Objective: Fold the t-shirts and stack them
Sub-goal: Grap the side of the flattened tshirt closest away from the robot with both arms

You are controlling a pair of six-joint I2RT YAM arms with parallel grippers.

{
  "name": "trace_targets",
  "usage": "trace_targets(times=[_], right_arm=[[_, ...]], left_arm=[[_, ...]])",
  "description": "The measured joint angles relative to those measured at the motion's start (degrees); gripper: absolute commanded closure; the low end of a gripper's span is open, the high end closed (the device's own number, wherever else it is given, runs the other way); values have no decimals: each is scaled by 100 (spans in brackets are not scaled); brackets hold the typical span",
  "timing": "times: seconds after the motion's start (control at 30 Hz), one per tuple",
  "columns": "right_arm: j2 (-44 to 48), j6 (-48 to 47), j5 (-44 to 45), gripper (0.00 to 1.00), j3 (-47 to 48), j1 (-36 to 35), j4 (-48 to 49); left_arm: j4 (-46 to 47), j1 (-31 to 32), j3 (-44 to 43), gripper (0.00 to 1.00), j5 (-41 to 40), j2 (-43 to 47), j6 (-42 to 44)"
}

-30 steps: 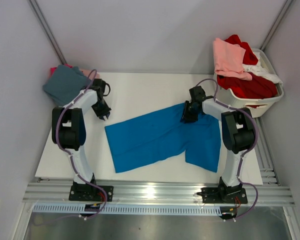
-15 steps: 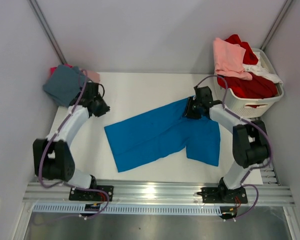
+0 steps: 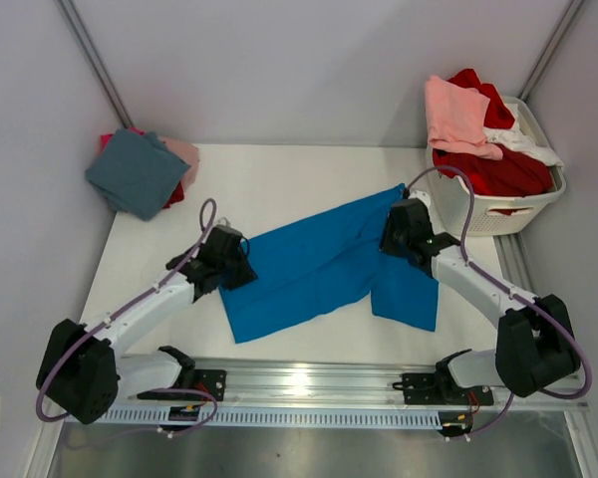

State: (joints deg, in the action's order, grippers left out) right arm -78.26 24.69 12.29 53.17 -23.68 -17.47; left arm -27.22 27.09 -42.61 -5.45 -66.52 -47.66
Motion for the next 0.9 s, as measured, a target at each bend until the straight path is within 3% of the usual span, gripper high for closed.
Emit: trace_targets(times=[0.27, 0.5, 0.63, 0.9], right_arm=[[664, 835, 203, 45, -1344, 136, -28], [754, 1191, -129, 41, -1517, 944, 398], [560, 1241, -234, 40, -1517, 1047, 501], [-59, 1377, -444, 37, -1788, 1145, 658]], left_arm=[[-273, 796, 914, 62, -321, 118, -763], [-605, 1390, 1121, 59, -717, 673, -1333], [-824, 1709, 1215, 59, -855, 776, -1606], [-1268, 2055, 1338, 60, -925, 273, -1998]])
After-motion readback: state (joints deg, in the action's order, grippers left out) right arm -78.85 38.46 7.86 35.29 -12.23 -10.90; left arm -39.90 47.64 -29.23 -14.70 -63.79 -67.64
